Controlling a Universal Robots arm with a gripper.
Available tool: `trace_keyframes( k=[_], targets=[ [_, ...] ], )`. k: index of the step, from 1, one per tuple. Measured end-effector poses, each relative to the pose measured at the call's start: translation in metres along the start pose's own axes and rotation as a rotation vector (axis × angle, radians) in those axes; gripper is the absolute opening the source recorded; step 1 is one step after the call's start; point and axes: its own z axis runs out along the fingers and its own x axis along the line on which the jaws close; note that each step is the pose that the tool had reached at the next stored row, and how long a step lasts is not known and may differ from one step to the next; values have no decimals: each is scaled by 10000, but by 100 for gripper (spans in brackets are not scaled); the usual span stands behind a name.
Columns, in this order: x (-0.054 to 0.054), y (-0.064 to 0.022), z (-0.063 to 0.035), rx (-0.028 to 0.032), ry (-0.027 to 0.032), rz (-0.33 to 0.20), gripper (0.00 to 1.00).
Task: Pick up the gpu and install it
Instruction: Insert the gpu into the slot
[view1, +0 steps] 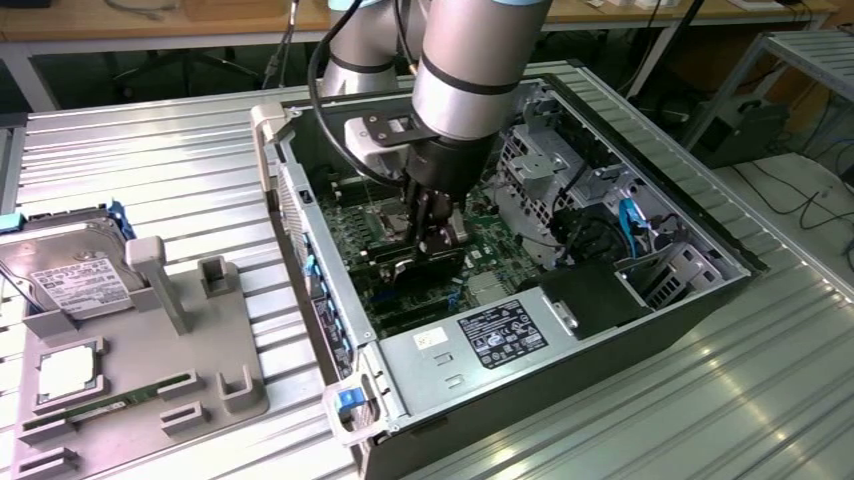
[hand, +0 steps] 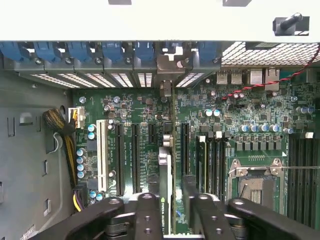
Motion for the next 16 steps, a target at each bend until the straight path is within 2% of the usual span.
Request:
trace_keyframes(
  k=[1, 3, 5, 16],
  targets=[
    [0, 0, 0, 0, 0, 0, 21],
    [0, 0, 0, 0, 0, 0, 21],
    [0, 0, 0, 0, 0, 0, 11],
    [0, 0, 0, 0, 0, 0, 11]
  ],
)
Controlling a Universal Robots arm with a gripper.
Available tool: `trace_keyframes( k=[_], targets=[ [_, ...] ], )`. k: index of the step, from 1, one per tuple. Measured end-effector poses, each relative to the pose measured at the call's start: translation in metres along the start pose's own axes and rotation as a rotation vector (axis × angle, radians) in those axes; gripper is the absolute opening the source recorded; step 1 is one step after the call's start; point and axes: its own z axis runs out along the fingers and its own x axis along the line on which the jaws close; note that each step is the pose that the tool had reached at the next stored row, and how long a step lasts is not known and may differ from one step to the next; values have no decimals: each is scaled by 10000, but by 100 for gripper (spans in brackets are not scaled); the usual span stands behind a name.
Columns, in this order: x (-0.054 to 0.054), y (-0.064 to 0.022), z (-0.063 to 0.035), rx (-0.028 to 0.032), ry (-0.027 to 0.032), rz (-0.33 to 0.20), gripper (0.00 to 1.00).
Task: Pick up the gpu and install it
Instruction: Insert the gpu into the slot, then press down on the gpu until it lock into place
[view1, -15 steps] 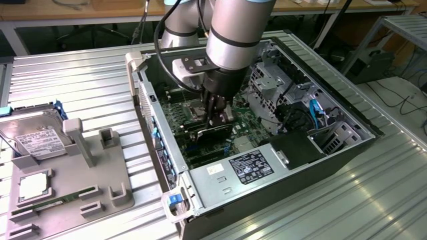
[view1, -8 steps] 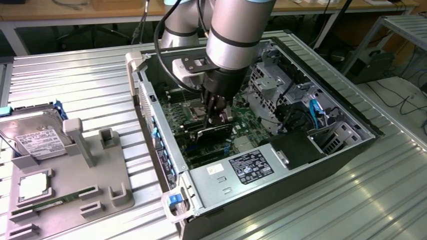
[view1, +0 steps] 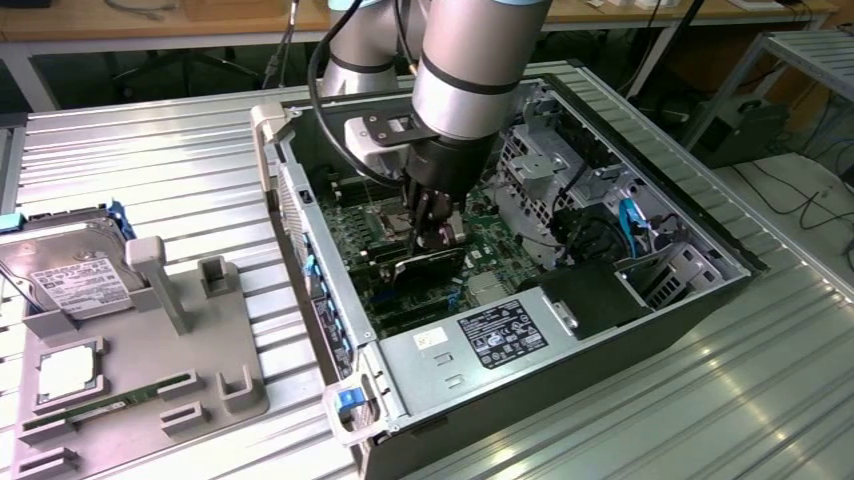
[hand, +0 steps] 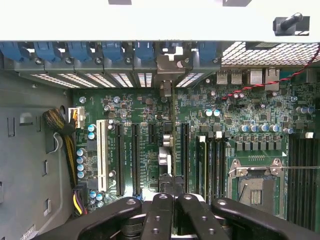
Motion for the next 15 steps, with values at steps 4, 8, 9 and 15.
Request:
trace_keyframes(
  k=[4, 8, 9, 15],
  targets=[
    [0, 0, 0, 0, 0, 0, 11],
    [0, 0, 0, 0, 1, 0, 11],
    [0, 39, -1, 16, 2, 1, 11],
    [2, 271, 12, 35, 13, 0, 11]
  ],
)
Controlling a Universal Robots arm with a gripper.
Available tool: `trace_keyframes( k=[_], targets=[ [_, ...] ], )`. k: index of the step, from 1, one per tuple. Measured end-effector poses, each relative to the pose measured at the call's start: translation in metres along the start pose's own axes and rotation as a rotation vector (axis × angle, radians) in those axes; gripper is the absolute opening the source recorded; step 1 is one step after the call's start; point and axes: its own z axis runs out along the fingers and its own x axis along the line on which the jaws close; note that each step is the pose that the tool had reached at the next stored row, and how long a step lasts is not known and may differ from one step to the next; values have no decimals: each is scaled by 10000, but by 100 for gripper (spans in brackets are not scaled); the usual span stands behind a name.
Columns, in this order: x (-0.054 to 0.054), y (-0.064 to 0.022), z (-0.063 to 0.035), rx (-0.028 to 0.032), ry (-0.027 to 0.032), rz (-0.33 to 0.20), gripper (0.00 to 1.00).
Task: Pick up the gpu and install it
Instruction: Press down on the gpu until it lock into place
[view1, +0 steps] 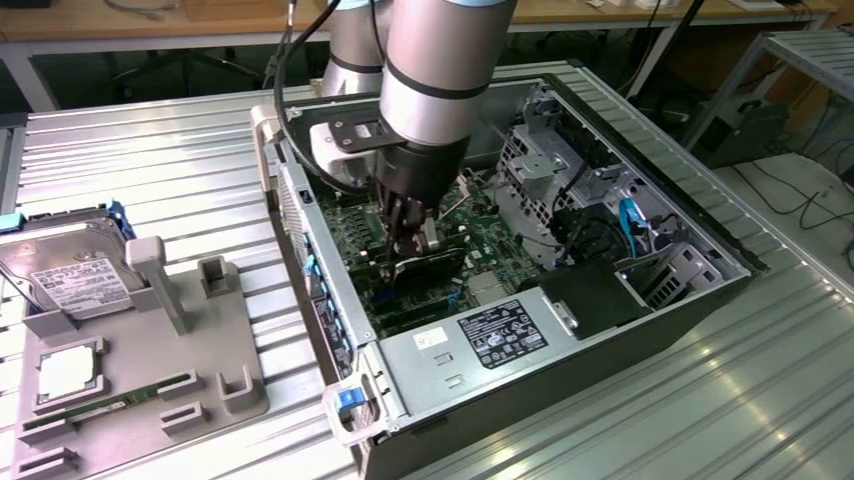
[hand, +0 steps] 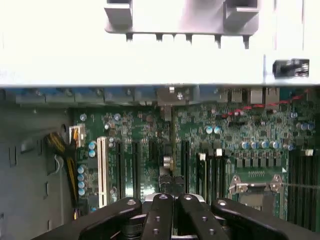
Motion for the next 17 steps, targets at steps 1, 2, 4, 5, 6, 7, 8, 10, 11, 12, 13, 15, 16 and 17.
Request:
trace_keyframes(
  k=[1, 2, 4, 5, 6, 7, 8, 10, 11, 12, 13, 15, 16, 17],
  targets=[
    [0, 26, 2, -19, 4, 1, 11],
    [-1, 34, 1, -51, 12, 2, 11],
    [-14, 52, 3, -58, 67, 3, 11],
    [-29, 69, 6, -58, 86, 3, 11],
    [-50, 93, 12, -57, 110, 5, 11],
    [-57, 121, 18, -57, 119, 5, 11],
    [-57, 144, 25, -58, 122, 5, 11],
    [-56, 164, 42, -67, 131, 5, 11],
    [-56, 169, 51, -70, 135, 6, 11],
    [-55, 174, 60, -73, 138, 6, 11],
    [-55, 180, 69, -73, 137, 5, 11],
    [-65, 200, 84, -75, 141, 5, 11],
    [-86, 222, 93, -74, 143, 6, 11],
    [-89, 236, 100, -72, 142, 7, 11]
  ],
)
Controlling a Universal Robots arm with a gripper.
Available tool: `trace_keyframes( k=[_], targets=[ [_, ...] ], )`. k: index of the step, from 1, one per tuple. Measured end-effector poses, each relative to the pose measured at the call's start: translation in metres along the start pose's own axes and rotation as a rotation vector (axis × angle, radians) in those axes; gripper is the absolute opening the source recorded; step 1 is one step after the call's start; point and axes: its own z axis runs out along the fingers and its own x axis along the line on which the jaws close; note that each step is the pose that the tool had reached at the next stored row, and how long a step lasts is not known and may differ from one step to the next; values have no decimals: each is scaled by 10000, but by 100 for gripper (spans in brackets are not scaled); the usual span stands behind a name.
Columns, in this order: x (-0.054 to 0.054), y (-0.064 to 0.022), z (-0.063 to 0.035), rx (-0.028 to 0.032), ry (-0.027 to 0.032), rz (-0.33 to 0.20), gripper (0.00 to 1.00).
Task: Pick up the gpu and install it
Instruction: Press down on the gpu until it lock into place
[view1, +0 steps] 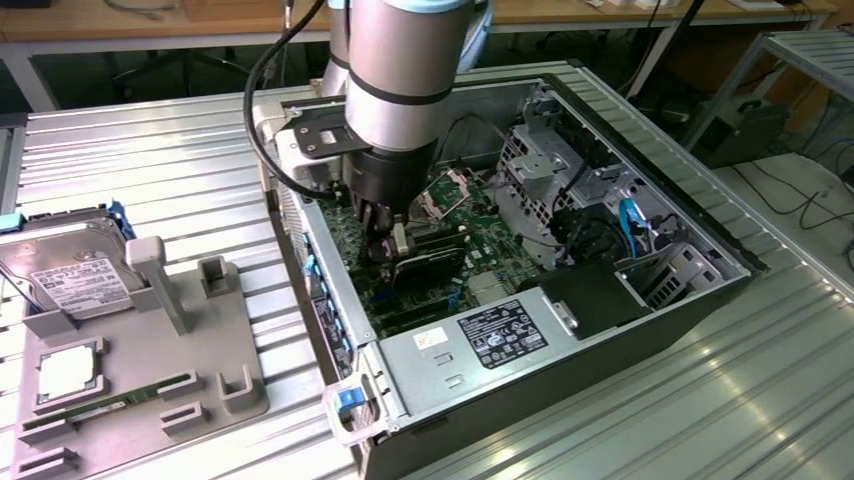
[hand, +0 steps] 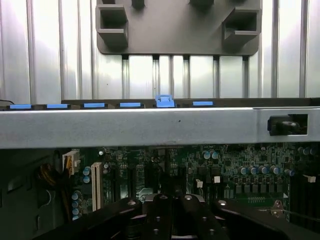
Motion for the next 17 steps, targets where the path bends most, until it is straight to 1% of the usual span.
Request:
trace_keyframes(
  k=[12, 17],
  targets=[
    [0, 23, 56, -11, 2, -1, 11],
    [-23, 27, 65, -11, 4, -2, 11]
  ],
)
